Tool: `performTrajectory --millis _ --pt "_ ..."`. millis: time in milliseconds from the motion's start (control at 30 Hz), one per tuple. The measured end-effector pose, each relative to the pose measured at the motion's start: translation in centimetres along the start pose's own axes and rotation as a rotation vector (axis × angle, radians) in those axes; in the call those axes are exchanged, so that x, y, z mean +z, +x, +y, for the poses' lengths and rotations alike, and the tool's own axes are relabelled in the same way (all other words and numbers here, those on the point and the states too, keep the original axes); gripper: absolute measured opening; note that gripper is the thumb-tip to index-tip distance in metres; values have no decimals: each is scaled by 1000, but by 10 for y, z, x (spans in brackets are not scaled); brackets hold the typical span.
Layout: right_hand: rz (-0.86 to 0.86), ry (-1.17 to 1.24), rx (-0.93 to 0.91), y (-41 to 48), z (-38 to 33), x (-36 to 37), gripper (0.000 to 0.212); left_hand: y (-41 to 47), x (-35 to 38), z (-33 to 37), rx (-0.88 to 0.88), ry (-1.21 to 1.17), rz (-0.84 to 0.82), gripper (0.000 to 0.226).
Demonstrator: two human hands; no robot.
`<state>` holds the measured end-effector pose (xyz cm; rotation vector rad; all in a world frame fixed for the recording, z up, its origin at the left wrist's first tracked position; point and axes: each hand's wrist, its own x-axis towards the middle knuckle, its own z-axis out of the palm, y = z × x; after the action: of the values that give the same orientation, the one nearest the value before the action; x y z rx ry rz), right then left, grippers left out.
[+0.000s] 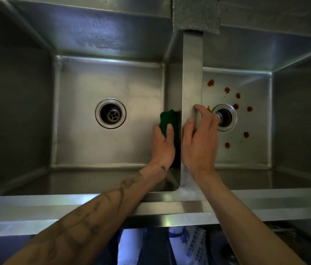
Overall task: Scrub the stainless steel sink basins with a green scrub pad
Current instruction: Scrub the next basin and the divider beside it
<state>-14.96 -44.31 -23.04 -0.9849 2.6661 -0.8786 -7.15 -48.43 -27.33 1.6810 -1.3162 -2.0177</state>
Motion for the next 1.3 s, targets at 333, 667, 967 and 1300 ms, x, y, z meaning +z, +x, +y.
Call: performTrajectory --millis 333,667,967,1300 --pt "-3 -7 -10 1 2 0 35 11 6 -6 -218 182 34 38" --pt "-18 -8 11 0 2 1 36 22 6 -1 -289 174 -10 42" --pt "-22 -18 3 -1 3 1 34 29 6 -2 40 123 70 30" --pt "-33 -21 8 -1 5 0 38 45 9 9 239 55 20 23"
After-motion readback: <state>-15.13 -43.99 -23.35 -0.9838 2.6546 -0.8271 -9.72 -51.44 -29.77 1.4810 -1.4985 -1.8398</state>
